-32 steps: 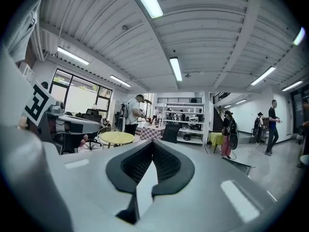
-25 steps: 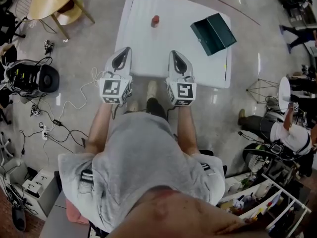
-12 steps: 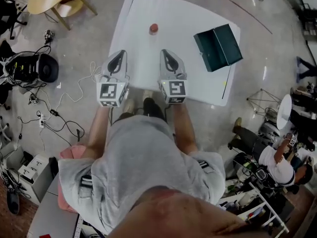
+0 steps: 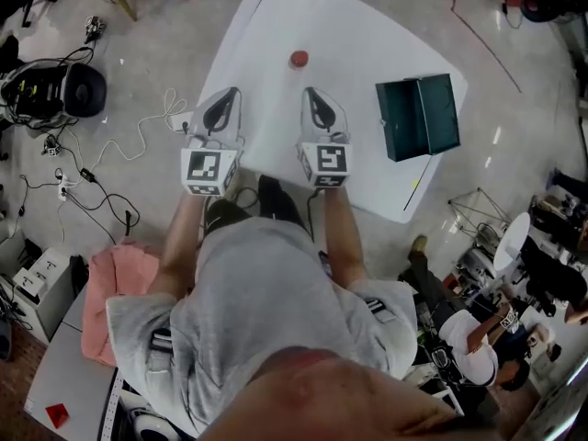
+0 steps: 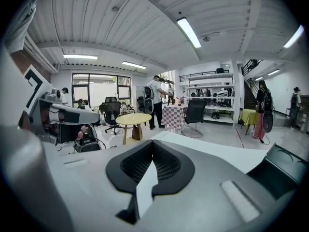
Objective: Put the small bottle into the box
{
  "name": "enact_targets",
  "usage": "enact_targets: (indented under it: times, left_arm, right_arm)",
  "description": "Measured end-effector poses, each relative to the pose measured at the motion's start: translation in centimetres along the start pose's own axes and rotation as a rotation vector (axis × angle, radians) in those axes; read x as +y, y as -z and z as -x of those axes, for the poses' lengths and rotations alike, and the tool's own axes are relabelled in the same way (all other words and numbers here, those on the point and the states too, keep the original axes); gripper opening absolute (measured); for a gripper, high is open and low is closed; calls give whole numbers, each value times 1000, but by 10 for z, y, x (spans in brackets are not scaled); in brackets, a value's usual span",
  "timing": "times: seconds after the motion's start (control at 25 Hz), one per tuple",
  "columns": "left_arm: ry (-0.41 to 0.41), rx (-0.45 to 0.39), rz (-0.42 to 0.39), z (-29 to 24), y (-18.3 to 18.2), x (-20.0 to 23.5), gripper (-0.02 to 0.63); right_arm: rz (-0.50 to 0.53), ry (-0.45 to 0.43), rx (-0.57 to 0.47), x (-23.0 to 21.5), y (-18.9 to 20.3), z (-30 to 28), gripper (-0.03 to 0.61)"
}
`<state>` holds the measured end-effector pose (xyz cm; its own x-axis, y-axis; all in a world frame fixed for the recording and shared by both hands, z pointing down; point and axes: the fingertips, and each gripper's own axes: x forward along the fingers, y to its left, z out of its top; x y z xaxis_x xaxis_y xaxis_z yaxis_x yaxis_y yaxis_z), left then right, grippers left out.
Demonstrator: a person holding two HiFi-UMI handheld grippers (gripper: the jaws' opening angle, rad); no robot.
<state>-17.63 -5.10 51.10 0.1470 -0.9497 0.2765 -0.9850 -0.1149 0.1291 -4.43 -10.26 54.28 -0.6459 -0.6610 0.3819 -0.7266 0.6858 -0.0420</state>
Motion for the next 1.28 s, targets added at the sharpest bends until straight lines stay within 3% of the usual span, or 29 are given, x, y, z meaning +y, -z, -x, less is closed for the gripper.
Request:
enact_targets:
  times: [0.24, 0.28, 0.32, 0.48, 0.96, 1.08, 1.28]
  left_arm:
    - [-27, 8, 11, -14, 1, 8, 12]
    - [-30, 11, 10, -15, 2, 8, 12]
    - [-33, 15, 8, -15, 2, 8, 12]
    - [-51, 28, 8, -12, 5, 9, 12]
    - [-92, 38, 17, -12, 12, 13, 12]
    - [-97, 39, 16, -9, 10, 14, 12]
    - [-104, 35, 7, -9, 5, 11, 12]
  right_arm:
    - [-18, 5, 22, -18, 2, -34, 6]
    - [-28, -13, 30, -19, 5, -40, 46]
    - [-42, -35, 41, -19, 8, -46, 142]
    - [-66, -63, 78, -25, 24, -68, 205]
    - [-3, -38, 136, -32, 47, -112, 213]
    - [17, -28, 141, -31, 49, -115, 146]
    - [39, -50, 161, -32, 48, -113, 141]
